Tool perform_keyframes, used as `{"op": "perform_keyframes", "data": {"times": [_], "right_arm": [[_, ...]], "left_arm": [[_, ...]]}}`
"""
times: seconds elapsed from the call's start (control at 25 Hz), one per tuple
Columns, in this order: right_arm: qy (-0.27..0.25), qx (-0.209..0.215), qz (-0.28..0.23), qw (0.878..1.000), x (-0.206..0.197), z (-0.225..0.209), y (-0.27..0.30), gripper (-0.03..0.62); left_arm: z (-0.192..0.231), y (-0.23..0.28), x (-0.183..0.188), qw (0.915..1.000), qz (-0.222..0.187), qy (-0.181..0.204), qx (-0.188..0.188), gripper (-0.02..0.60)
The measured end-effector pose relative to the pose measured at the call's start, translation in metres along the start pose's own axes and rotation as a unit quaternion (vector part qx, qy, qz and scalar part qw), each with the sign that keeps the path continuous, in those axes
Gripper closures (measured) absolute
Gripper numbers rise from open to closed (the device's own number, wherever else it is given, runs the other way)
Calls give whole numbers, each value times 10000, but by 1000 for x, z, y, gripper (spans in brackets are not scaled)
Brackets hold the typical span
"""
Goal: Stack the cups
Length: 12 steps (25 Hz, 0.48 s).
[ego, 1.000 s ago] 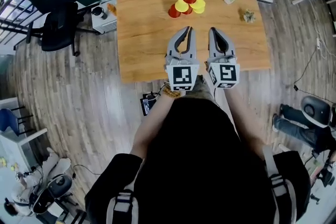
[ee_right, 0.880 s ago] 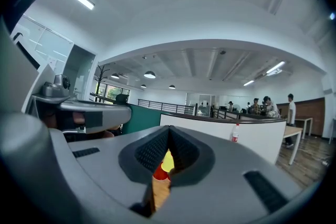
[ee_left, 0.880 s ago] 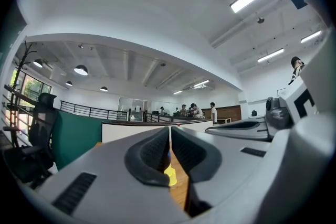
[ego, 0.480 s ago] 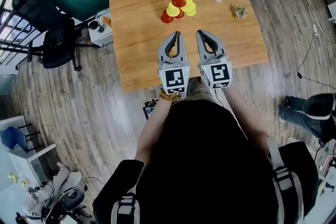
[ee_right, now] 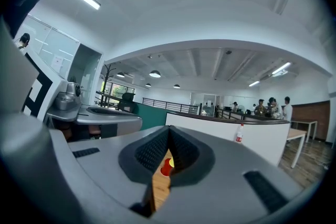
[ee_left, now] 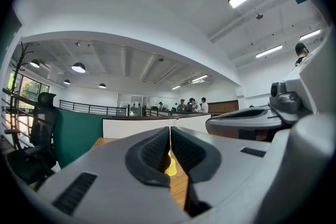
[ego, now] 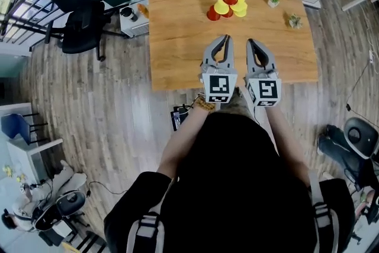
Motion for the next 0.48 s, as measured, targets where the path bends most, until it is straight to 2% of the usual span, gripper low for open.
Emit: {"op": "perform_keyframes", "data": {"times": [0.36,0.48], "right_arm": [[-11,99,94,9999,-17,16,1,589],[203,171,217,9994,-21,20,2,589]], "left_arm": [[9,-11,-7,10000,46,-20,6,554],[11,-14,-14,9999,127,-70,7,554]]}}
Point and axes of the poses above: the fingertips, and each gripper's own axes: y forward along the fingers, z to its left, x out of its top, the point moved 7 cm from there along -y, backward along the fingers, and after that the axes turned 3 degrees about -x, right-handed, at the moved point
